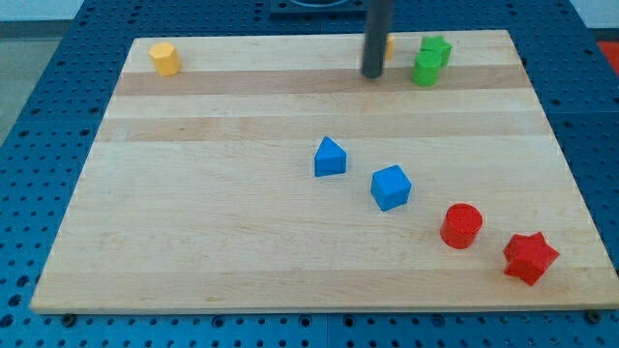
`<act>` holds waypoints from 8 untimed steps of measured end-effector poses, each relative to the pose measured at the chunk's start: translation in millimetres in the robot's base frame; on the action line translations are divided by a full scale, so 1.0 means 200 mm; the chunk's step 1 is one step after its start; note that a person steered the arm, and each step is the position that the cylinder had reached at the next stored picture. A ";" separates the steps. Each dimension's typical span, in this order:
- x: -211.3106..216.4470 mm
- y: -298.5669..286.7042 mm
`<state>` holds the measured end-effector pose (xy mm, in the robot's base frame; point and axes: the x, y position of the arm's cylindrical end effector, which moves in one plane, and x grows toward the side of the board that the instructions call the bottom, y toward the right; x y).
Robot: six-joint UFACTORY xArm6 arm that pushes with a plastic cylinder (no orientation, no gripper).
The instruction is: Move the yellow hexagon right a bit
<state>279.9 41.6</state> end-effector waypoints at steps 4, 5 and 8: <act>0.05 -1.33; 0.05 -1.56; -0.15 -1.63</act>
<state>249.9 -285.0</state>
